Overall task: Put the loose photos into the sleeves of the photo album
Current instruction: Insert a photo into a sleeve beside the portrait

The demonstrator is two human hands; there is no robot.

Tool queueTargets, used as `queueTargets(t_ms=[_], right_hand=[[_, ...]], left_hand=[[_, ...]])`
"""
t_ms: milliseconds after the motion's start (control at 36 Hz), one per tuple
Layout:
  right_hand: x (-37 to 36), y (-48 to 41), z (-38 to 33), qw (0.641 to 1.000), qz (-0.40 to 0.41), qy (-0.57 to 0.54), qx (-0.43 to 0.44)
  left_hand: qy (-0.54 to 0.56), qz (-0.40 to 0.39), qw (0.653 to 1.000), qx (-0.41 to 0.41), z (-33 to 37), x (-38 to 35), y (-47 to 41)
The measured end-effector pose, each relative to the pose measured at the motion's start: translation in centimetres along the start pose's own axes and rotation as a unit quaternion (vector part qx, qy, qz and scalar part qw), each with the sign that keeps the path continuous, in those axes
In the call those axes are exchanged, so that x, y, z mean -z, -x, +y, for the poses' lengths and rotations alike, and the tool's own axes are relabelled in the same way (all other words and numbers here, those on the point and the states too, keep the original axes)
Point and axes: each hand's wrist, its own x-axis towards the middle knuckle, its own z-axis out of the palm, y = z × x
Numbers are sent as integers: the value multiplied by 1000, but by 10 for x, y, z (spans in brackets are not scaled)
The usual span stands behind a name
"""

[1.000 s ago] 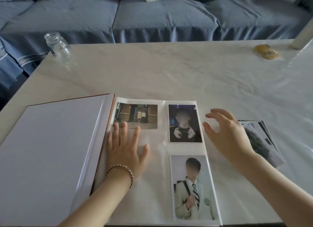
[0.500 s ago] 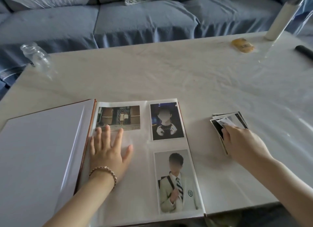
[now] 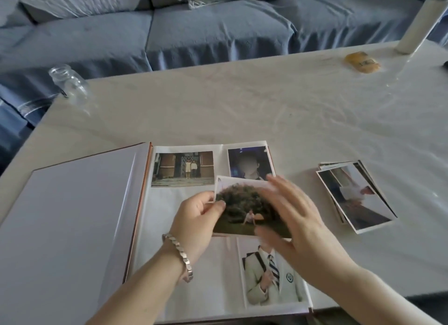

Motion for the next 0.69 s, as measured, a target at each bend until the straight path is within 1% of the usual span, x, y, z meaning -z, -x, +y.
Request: queueTargets(t_ms=[28,56,83,111,139,167,194,250,306,333,361,389,417,472,500,556,611,694], right_hand=[[2,-1,-2,995,13,-49,-83],[4,-4,-4,980,10,-101,-168],[6,-6,-6,956,-5,-162,-243],[6,-9,-5,924,-27,-233,-302],[5,-11,-2,890,-53,-303,-336],[4,-12,0,868,-82,-347,-345],[3,-12,1,865,-108,-355,-338],[1,-9,1,888,-133,-315,-307],[0,-6,4,918,-104,-255,-286],[1,-6,6,929,-77,-226,-283],[3,-6,8,936,-43,-203,-283],[6,-7,9,941,-4,-183,-283],[10,-9,10,947,34,-160,-278],[16,-11,10,957,92,-106,-253],[19,-13,10,961,107,-82,-241],[20,-14,11,967,112,-39,-224],[19,-13,10,974,101,-9,-201],[12,-12,3,983,75,13,-170]], left_hand=[[-9,7,1000,-2,-2,4,0],[-21,17,1000,-6,-6,8,-1],[-32,25,999,-10,-8,12,-1],[-43,31,998,-13,-12,14,-1],[-52,32,998,-19,-14,17,0],[-65,30,997,-28,-15,19,1],[-84,26,995,-37,-17,21,3],[-121,12,991,-64,-27,24,3],[-195,1,977,-88,-38,26,7],[-255,19,960,-117,-45,29,8],[-318,48,934,-158,-50,32,8],[-371,53,910,-175,-56,33,7],[-424,64,888,-167,-59,34,7],[-500,64,858,-99,-69,36,5],[-522,70,847,-72,-75,36,5],[-538,74,837,-61,-85,34,6],[-533,57,843,-40,-92,31,9],[-531,74,842,-62,-98,28,9]])
